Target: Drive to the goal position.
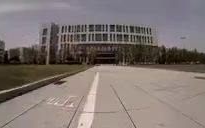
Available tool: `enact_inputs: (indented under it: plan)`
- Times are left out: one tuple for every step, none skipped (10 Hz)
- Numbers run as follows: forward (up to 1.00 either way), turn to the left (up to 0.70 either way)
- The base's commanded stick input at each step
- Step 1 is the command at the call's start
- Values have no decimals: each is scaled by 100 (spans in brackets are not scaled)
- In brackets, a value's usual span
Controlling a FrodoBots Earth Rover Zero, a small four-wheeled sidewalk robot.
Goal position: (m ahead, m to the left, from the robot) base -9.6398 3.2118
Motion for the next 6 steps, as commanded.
enact_inputs:
  plan:
    - [100,0]
    - [100,0]
    - [100,0]
    - [100,0]
    - [100,0]
    - [100,0]
